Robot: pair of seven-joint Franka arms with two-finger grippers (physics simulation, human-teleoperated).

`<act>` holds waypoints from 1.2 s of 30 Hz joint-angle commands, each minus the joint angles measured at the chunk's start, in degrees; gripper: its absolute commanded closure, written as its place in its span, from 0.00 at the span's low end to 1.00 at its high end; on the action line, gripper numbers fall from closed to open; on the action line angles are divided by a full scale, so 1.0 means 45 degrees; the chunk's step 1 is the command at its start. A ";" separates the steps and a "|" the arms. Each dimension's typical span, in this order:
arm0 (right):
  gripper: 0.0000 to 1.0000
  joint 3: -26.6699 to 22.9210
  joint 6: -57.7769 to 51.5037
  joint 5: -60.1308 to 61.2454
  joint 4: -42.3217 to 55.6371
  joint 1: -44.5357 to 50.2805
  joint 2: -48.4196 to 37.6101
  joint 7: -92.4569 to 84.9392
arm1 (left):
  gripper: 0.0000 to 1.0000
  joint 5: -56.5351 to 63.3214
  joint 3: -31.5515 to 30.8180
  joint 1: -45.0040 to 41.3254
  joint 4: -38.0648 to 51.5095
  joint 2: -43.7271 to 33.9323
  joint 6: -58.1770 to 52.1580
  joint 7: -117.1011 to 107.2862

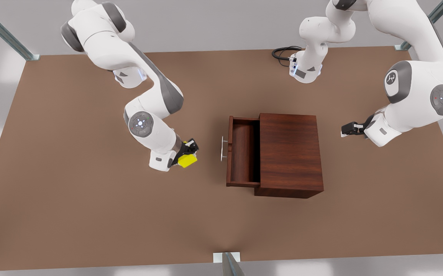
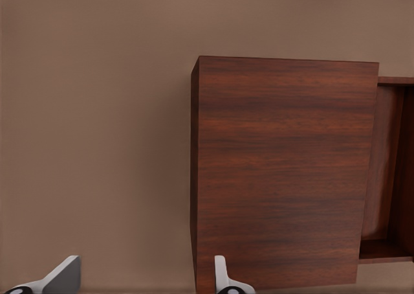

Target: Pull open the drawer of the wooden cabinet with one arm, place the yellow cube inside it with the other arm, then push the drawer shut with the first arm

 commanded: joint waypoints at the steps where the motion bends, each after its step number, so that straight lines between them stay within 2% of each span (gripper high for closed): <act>1: 0.55 0.0417 -0.0606 -0.0140 0.0666 0.0105 0.0312 0.7790 | 0.00 0.0008 0.0001 0.0001 0.0006 -0.0014 -0.0008 0.0003; 5: 0.55 0.0671 -0.0353 -0.0159 0.2229 0.1022 0.1191 1.0426 | 0.00 0.0008 0.0001 0.0001 0.0006 -0.0014 -0.0008 0.0003; 7: 0.55 0.0671 0.0779 -0.0140 0.2327 0.1706 0.1620 1.2555 | 0.00 0.0008 0.0001 0.0001 0.0006 -0.0014 -0.0008 -0.0017; 9: 0.55 0.1198 0.1444 -0.0140 0.2327 0.1940 0.2050 1.4333 | 0.00 0.0008 0.0001 0.0001 0.0006 -0.0014 -0.0008 -0.0017; 13: 0.54 0.1608 0.1483 -0.0140 0.2327 0.2097 0.2265 1.6969 | 0.00 0.0008 0.0001 0.0001 0.0006 -0.0014 -0.0008 -0.0017; 24: 0.54 0.1042 0.2187 -0.0257 0.3265 0.3327 0.3867 1.7987 | 0.00 0.0008 0.0001 0.0001 0.0006 -0.0014 -0.0008 -0.0114; 28: 0.50 0.0710 0.2206 -0.0257 0.3265 0.3484 0.3984 1.7928 | 0.00 0.0008 -0.0018 0.0001 0.0006 -0.0014 -0.0027 -0.0114; 29: 0.47 0.0593 0.2206 -0.0257 0.3265 0.3601 0.4023 1.7928 | 0.00 0.0008 -0.0018 0.0001 0.0006 -0.0014 -0.0027 -0.0114; 31: 0.00 0.0456 0.2206 -0.0257 0.3265 0.3679 0.4082 1.7947 | 0.00 0.0008 -0.0018 0.0001 0.0006 -0.0014 -0.0027 -0.0114; 36: 0.00 0.0456 0.2167 -0.0257 0.3265 0.3679 0.4043 1.7830 | 0.00 0.0008 -0.0018 0.0000 -0.0053 -0.0053 -0.0027 -0.0114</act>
